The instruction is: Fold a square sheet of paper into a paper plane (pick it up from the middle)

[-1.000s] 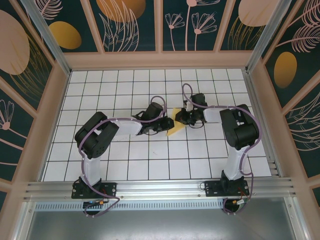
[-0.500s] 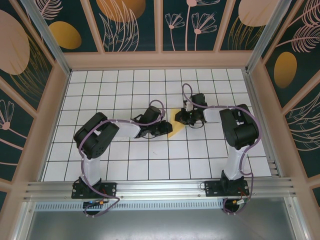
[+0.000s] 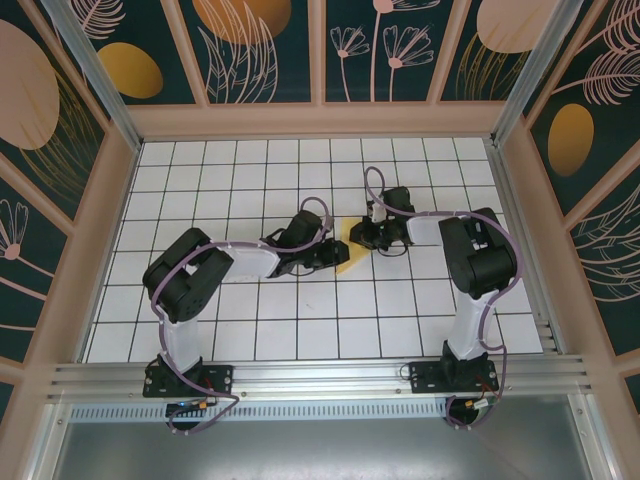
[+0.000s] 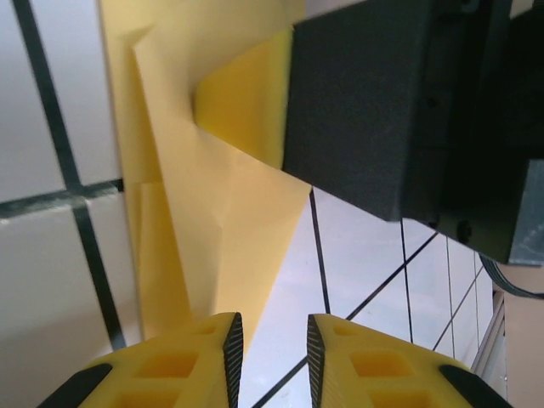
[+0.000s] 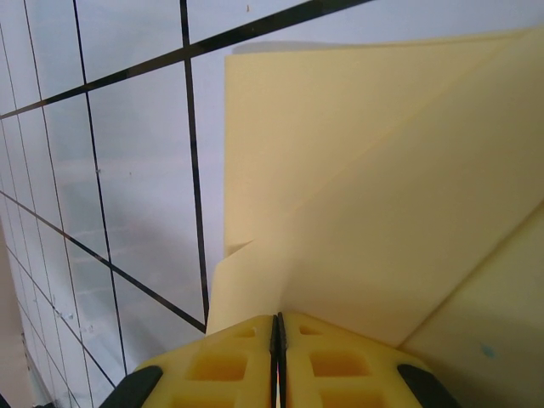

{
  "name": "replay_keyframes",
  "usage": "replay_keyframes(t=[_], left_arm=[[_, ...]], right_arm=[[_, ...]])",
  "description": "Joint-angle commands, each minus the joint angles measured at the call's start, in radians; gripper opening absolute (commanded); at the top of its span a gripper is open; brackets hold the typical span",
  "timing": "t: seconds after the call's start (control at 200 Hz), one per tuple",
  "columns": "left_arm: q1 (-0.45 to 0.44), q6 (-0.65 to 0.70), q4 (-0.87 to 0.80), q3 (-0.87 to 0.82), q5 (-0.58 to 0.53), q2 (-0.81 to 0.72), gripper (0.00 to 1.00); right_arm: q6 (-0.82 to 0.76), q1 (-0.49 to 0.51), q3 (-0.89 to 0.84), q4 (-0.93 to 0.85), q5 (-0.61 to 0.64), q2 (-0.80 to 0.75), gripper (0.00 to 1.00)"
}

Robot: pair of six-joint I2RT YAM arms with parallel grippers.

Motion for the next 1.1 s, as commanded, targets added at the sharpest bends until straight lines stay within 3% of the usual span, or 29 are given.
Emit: replay_keyframes(t=[0.0, 0.781, 1.096], left_arm=[[-0.012, 0.012, 0.008, -0.026, 0.023, -0.018, 0.27], [-0.024, 0.014, -0.106, -0.034, -0.039, 0.006, 0.25], [-0.027, 0.011, -0.102, -0.038, -0.011, 0.015, 0.24]], right_arm=[[-0.002, 0.000, -0.028, -0.018, 0.017, 0.053, 0.10], [0.003, -0.005, -0.028, -0.022, 0.029, 0.073, 0.10], [0.004, -0.007, -0.023, -0.025, 0.031, 0.079, 0.10]])
